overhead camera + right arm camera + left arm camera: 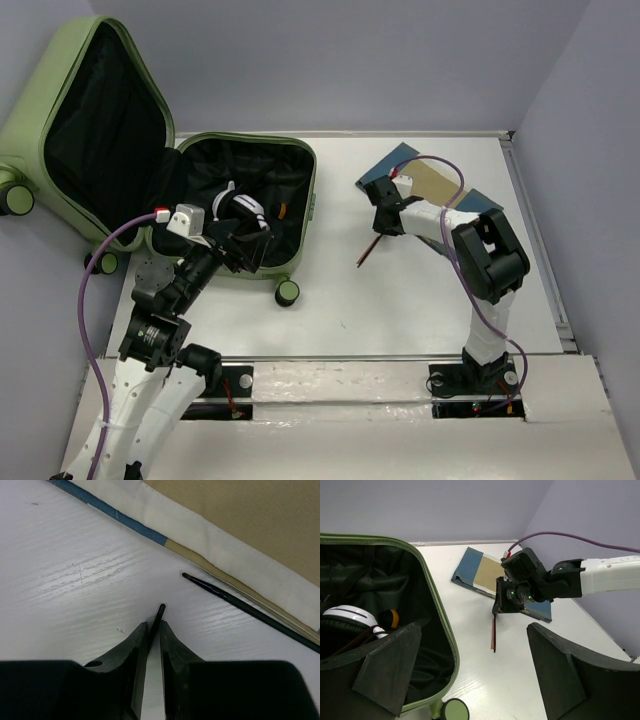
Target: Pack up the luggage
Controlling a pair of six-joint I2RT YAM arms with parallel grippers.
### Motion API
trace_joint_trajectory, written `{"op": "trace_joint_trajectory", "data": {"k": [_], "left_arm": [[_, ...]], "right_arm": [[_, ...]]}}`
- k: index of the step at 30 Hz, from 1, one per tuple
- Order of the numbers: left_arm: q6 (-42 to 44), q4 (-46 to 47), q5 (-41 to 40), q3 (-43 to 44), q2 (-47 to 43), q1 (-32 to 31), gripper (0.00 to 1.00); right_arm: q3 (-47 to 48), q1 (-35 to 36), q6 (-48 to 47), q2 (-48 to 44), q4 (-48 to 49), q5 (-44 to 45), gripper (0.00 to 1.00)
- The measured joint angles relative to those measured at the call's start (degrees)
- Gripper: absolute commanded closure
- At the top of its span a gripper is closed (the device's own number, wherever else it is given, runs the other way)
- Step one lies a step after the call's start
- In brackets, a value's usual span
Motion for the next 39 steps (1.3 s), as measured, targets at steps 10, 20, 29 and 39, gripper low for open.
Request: {"op": "trace_joint_trajectory", "data": {"k": [10, 20, 29, 39], "left_arm": [[0.00, 0.00, 0.00, 0.00, 0.00, 0.00, 0.01], [0.00, 0.00, 0.00, 0.00, 0.00, 0.00, 0.01], [0.00, 0.00, 0.02, 0.00, 0.00, 0.02, 0.01], [0.00, 0.00, -0.04, 0.02, -0.02, 0.39, 0.01]], "right_arm": [[-4.92, 0.02, 0.79, -2.62, 3.91, 1.29, 0.93], [-14.10, -0.22, -1.70, -13.27, 0.92, 2.23, 0.93], [-12.37, 1.51, -4.09, -26.60, 0.74, -3.87, 0.93], [30.32, 12.79, -4.24, -2.40, 4.57, -17.70, 0.37]]}}
